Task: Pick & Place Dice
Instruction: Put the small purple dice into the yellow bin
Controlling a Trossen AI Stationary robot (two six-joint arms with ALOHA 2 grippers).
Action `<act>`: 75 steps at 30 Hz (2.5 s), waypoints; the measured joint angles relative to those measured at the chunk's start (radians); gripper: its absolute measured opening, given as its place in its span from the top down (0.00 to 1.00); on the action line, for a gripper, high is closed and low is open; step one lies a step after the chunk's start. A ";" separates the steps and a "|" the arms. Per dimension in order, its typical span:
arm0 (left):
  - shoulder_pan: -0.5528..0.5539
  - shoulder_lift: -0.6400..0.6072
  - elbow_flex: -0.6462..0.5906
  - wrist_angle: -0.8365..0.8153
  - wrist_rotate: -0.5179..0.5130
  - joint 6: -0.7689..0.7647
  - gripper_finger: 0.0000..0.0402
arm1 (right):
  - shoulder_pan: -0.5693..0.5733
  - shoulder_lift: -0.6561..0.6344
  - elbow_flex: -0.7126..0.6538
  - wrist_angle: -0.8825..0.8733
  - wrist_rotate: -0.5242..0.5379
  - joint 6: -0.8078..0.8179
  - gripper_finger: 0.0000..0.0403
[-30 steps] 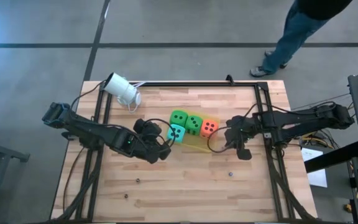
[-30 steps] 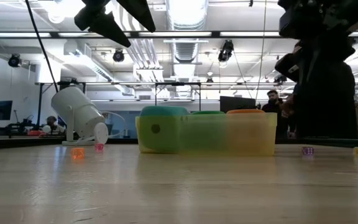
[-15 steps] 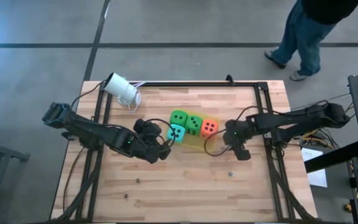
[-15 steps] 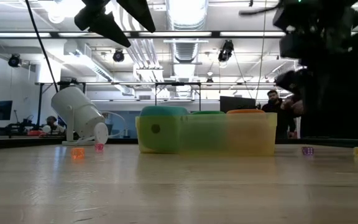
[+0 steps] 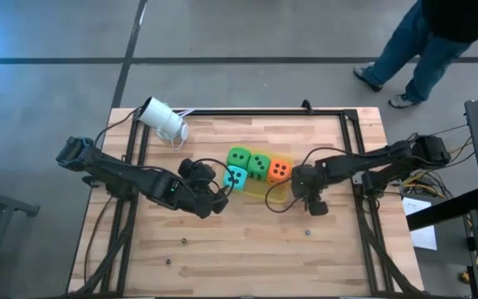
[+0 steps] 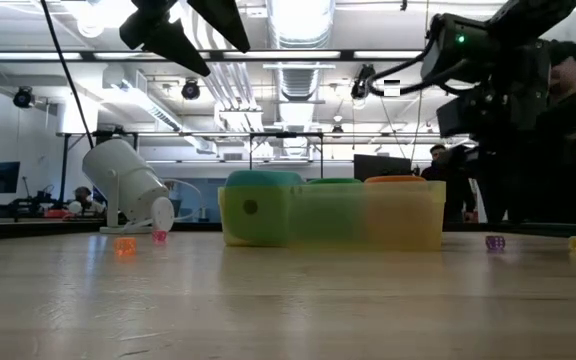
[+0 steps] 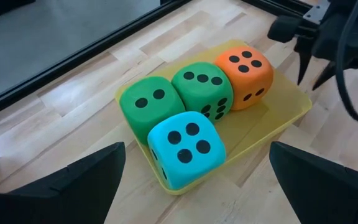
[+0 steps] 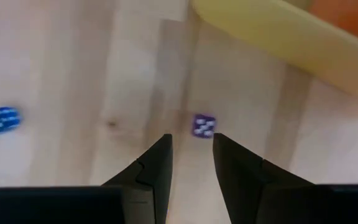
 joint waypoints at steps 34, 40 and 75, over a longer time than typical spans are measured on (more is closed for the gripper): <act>0.000 0.000 -0.001 0.000 0.000 0.000 0.00 | 0.000 0.090 0.017 0.044 0.045 0.037 0.68; 0.000 0.000 -0.001 -0.003 0.001 0.000 0.00 | 0.000 0.120 0.017 0.061 0.045 0.019 0.70; 0.000 0.000 -0.001 -0.005 0.001 0.000 0.00 | 0.000 -0.087 0.180 0.065 0.057 0.008 0.88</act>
